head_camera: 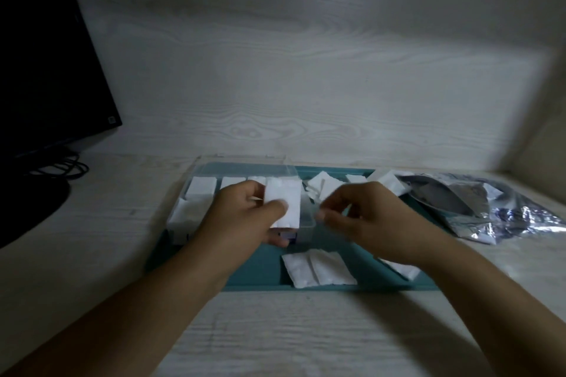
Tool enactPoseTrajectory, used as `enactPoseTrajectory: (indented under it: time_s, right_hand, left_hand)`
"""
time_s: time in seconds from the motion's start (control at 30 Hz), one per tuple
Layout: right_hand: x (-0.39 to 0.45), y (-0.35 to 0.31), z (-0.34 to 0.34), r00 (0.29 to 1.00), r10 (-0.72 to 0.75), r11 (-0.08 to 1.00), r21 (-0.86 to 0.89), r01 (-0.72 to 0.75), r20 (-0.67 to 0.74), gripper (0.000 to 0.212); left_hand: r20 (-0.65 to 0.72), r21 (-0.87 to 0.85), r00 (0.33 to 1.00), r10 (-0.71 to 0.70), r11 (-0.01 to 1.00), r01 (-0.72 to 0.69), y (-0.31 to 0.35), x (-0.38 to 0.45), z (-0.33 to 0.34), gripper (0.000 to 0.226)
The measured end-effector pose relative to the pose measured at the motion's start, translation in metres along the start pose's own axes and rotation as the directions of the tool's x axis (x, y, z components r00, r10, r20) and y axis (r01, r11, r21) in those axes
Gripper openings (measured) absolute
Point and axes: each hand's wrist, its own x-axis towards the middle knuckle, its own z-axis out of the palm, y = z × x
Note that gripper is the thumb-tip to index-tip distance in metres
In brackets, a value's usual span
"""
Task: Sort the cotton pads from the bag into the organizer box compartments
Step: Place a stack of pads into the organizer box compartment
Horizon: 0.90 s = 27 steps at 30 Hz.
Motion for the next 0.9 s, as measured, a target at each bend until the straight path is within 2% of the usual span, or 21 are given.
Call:
enactPoseTrajectory:
  time_s: [0.07, 0.13, 0.23, 0.4, 0.47, 0.53, 0.6, 0.67, 0.77, 0.9]
  right_hand:
    - [-0.002, 0.007, -0.011, 0.968, 0.086, 0.980, -0.195, -0.039, 0.237, 0.023]
    - [-0.003, 0.011, -0.011, 0.923, 0.120, 0.960, -0.278, -0.014, 0.366, 0.032]
    - [-0.003, 0.009, -0.001, 0.927, 0.084, 0.960, -0.278, 0.023, 0.366, 0.037]
    - [-0.003, 0.009, 0.006, 0.942, 0.070, 0.958, -0.287, 0.029, 0.327, 0.026]
    - [-0.003, 0.011, 0.000, 0.951, 0.034, 0.980, -0.196, 0.028, 0.308, 0.023]
    - [-0.004, 0.009, -0.012, 0.961, -0.043, 0.997, 0.076, 0.023, 0.272, 0.017]
    - [-0.006, 0.003, -0.021, 0.972, -0.113, 0.925, 0.380, 0.028, 0.205, 0.016]
    - [-0.008, -0.002, -0.023, 0.985, -0.133, 0.828, 0.558, 0.049, 0.112, 0.014]
    - [-0.008, -0.009, -0.014, 0.986, -0.158, 0.788, 0.609, 0.091, 0.057, 0.007]
    - [-0.007, -0.012, -0.002, 0.981, -0.194, 0.877, 0.452, 0.164, 0.021, 0.004]
  left_hand:
    - [0.036, -0.140, 0.997, -0.066, 0.988, 0.071, 0.001, 0.001, -0.001, 0.015]
    - [0.107, -0.246, 0.989, -0.107, 0.961, 0.130, 0.001, 0.000, 0.000, 0.021]
    - [0.173, -0.280, 0.978, -0.117, 0.946, 0.162, 0.001, -0.001, 0.000, 0.025]
    - [0.183, -0.312, 0.975, -0.129, 0.932, 0.182, 0.000, 0.001, 0.002, 0.026]
    - [0.177, -0.332, 0.974, -0.139, 0.923, 0.192, -0.001, 0.003, 0.003, 0.027]
    - [0.156, -0.336, 0.979, -0.132, 0.925, 0.178, -0.004, 0.004, 0.004, 0.026]
    - [0.110, -0.321, 0.985, -0.129, 0.934, 0.158, -0.009, 0.006, 0.003, 0.024]
    - [0.117, -0.292, 0.984, -0.137, 0.942, 0.166, -0.011, 0.005, 0.004, 0.023]
    - [0.200, -0.255, 0.969, -0.146, 0.947, 0.195, -0.012, 0.000, 0.007, 0.024]
    - [0.267, -0.280, 0.946, -0.184, 0.924, 0.259, -0.011, -0.002, 0.008, 0.027]
